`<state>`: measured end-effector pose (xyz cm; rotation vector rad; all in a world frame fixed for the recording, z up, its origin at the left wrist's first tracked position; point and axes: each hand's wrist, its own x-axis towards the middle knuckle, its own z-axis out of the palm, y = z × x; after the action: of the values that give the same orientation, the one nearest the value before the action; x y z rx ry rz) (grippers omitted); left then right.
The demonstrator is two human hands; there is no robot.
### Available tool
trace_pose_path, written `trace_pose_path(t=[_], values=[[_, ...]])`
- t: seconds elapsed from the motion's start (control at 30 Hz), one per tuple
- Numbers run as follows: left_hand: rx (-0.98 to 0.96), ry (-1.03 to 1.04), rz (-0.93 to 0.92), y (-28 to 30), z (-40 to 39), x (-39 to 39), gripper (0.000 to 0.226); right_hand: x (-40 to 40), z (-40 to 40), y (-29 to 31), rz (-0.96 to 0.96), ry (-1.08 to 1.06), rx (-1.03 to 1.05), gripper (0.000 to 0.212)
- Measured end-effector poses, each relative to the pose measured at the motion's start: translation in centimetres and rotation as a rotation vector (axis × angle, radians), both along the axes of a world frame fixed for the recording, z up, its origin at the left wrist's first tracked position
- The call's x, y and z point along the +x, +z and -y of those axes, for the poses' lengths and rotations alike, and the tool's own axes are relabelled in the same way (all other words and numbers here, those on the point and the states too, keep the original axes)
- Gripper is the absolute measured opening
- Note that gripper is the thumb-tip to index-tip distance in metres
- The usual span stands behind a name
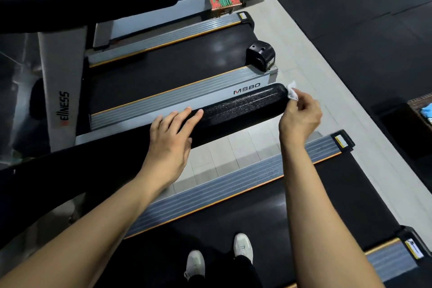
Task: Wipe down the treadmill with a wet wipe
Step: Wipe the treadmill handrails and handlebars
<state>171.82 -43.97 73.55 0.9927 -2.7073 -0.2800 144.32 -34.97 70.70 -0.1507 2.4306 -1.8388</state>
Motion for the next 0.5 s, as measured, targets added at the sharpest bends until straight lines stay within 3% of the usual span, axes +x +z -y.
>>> trace_pose_path(t=[0.17, 0.5], values=[[-0.012, -0.052, 0.004, 0.4, 0.5, 1.3, 0.061, 6.1, -0.3, 0.2, -0.054, -0.035, -0.068, 0.023], [-0.166, 0.245, 0.12, 3.1, 0.2, 16.1, 0.067, 22.2, 1.9, 0.8, -0.152, 0.371, -0.071, 0.018]])
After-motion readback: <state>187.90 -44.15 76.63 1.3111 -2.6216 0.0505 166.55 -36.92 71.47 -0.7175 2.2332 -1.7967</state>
